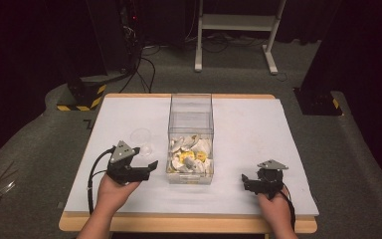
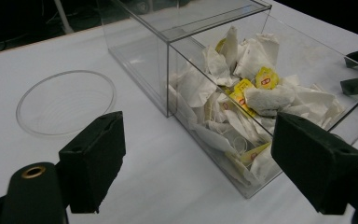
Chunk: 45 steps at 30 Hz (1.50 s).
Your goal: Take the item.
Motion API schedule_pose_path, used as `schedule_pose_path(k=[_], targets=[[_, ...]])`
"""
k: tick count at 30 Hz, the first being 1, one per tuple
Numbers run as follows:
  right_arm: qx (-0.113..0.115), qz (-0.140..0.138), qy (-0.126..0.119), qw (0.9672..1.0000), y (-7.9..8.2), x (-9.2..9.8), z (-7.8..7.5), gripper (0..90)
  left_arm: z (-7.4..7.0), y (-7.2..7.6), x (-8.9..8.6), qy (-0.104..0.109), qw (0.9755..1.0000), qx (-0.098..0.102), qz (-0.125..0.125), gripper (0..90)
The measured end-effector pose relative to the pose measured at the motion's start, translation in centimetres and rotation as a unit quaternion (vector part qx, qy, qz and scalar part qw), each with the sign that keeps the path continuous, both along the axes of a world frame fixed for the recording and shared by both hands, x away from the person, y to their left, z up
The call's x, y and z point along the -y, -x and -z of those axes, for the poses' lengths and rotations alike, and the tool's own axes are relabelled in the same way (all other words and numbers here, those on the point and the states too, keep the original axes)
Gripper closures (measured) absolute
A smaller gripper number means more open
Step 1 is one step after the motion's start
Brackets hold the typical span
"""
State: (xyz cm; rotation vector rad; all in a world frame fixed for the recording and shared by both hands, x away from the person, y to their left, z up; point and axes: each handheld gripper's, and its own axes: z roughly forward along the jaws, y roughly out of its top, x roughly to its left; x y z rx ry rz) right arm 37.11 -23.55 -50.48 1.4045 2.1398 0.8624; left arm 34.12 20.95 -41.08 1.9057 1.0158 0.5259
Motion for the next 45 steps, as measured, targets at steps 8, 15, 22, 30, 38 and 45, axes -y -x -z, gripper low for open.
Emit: schedule_pose_path(k=[8, 15, 22, 30, 38, 45], targets=[[-0.001, 0.000, -0.001, 1.0000, 0.0, 0.0, 0.0, 10.0, -0.2, -0.4, 1.2, -0.001, 0.9999, -0.002, 0.014, 18.2], [-0.001, -0.001, -0.002, 1.0000, 0.0, 0.0, 0.0, 9.9, -0.2, -1.1, 1.7, 0.012, 0.9996, -0.006, 0.024, 18.6], [0.000, 0.000, 0.000, 1.0000, 0.0, 0.0, 0.0, 10.0, -0.4, -1.6, 2.9, 0.012, 0.9990, -0.006, 0.043, 19.6], [0.000, 0.000, 0.000, 1.0000, 0.0, 0.0, 0.0, 10.0, -0.9, -1.6, 4.2, 0.017, 0.9978, 0.001, 0.065, 21.7], [0.000, -0.001, 0.000, 1.0000, 0.0, 0.0, 0.0, 10.0, -1.1, -2.4, 5.7, 0.009, 0.9965, -0.016, 0.082, 24.5], [0.000, -0.001, 0.000, 1.0000, 0.0, 0.0, 0.0, 10.0, -0.9, -2.8, 6.5, -0.006, 0.9960, -0.021, 0.087, 25.7]])
